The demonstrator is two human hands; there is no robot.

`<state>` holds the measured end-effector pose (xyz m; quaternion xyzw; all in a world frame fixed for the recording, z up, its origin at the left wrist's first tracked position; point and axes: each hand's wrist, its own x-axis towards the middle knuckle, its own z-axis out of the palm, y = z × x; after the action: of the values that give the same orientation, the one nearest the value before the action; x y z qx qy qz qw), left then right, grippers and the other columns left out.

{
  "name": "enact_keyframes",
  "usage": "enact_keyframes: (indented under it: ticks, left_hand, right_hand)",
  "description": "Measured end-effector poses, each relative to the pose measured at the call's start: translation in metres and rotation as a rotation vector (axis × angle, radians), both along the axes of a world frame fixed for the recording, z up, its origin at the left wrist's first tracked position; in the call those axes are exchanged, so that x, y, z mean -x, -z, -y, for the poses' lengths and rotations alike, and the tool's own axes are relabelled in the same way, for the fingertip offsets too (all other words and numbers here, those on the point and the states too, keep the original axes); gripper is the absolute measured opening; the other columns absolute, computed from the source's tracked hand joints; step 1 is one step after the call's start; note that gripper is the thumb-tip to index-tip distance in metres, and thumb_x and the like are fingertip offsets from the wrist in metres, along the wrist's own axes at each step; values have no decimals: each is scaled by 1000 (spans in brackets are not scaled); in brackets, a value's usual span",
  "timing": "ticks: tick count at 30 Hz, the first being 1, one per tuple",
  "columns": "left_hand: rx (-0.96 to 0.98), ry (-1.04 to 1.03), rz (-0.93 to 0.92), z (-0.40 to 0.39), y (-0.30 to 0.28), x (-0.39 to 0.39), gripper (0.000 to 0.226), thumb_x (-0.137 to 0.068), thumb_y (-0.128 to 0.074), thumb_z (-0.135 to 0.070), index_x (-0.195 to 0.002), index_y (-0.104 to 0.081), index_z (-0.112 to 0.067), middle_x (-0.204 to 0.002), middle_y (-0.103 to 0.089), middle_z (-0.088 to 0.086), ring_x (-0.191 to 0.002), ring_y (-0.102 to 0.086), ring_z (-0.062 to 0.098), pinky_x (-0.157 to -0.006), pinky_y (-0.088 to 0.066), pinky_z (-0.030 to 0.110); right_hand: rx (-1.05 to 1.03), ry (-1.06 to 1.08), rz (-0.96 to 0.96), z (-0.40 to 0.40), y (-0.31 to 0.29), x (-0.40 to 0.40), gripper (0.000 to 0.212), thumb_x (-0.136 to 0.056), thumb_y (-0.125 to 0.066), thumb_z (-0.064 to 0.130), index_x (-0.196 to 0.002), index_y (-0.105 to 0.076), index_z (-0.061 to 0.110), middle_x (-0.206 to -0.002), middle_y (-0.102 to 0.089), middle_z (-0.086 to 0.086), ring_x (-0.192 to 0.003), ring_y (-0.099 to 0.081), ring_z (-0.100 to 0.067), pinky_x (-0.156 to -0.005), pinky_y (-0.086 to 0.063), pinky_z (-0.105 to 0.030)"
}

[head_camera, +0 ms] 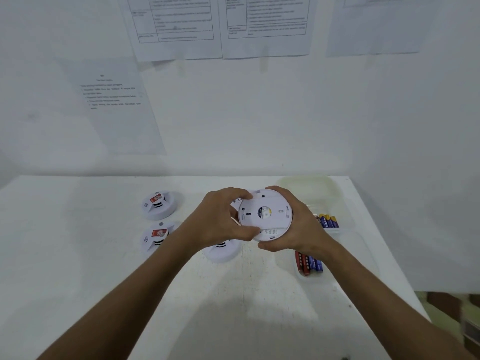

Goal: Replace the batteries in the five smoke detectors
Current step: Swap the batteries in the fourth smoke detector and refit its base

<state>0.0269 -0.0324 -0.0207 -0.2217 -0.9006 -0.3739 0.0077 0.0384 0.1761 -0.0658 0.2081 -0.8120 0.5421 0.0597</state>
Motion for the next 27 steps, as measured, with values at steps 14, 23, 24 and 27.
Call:
enact_keyframes:
  ticks: [14,23,24,27]
  left_hand:
    - [228,19,-137,-15,10,-3,72,-48,-59,-68,-96,-64,-15,-94,-66,-2,-78,-60,13,-65,-50,24]
    - [198,185,-49,-10,-4,6,71,-59,-73,-56,-113,-66,-10,-106,-64,1,-89,-56,10,-75,-53,22]
    - [178,190,-27,-9,-5,6,68,-61,-79,-50,-116,-66,-11,-110,-61,-2,-91,-56,7,-76,-52,16]
    - [154,200,-1,-9,-2,7,65,-65,-87,-33,-123,-64,-13,-115,-54,-7,-95,-57,7,-74,-48,6]
  right_hand:
    - [-17,-27,59,-11,7,-4,96,-52,-94,-3,-128,-48,34,-120,-59,31,-115,-57,2,-88,-46,-9]
    - [3,-100,156,-22,10,3,106,-42,-96,0,-134,-47,19,-126,-60,9,-119,-56,-10,-95,-49,-21]
    - [-2,-101,162,-23,10,3,106,-42,-96,2,-134,-46,19,-127,-59,7,-119,-56,-10,-95,-49,-21]
    - [-30,-122,178,-24,8,2,107,-45,-98,7,-135,-43,25,-128,-56,11,-119,-55,-7,-94,-49,-19]
